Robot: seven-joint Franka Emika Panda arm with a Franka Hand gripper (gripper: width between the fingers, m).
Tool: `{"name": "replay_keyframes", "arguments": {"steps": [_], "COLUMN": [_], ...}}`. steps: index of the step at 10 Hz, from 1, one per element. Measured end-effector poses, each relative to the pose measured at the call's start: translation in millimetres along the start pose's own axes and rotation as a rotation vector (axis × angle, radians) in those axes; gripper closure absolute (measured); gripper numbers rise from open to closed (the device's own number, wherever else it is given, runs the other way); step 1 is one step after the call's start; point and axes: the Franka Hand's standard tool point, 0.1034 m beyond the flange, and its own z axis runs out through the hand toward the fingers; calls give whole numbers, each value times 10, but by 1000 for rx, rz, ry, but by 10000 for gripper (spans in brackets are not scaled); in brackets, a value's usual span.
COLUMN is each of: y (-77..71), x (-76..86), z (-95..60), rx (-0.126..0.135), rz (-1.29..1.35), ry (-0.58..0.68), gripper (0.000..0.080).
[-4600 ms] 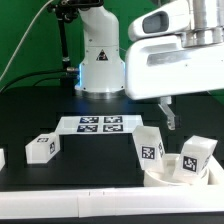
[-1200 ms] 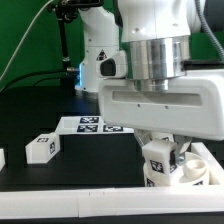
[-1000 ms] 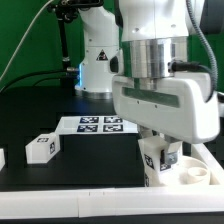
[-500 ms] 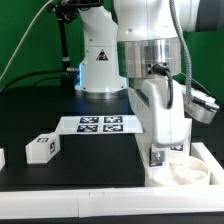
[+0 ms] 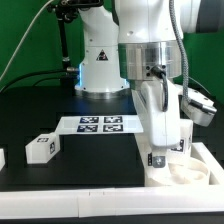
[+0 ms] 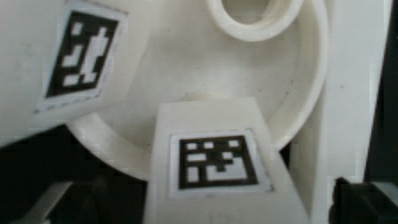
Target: Assemble stool
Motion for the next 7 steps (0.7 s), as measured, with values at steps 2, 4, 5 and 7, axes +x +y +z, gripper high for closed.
{"name": "replay_keyframes", "arguments": {"steps": [2, 4, 5, 7], "y": [2, 7, 8, 9], "x": [183, 233, 224, 223], "z": [-325, -338, -337, -335], "rx": [40, 41, 41, 41], "rz": [-54, -62, -64, -65], "ry": [-22, -22, -22, -22], "gripper": [151, 151, 151, 151]}}
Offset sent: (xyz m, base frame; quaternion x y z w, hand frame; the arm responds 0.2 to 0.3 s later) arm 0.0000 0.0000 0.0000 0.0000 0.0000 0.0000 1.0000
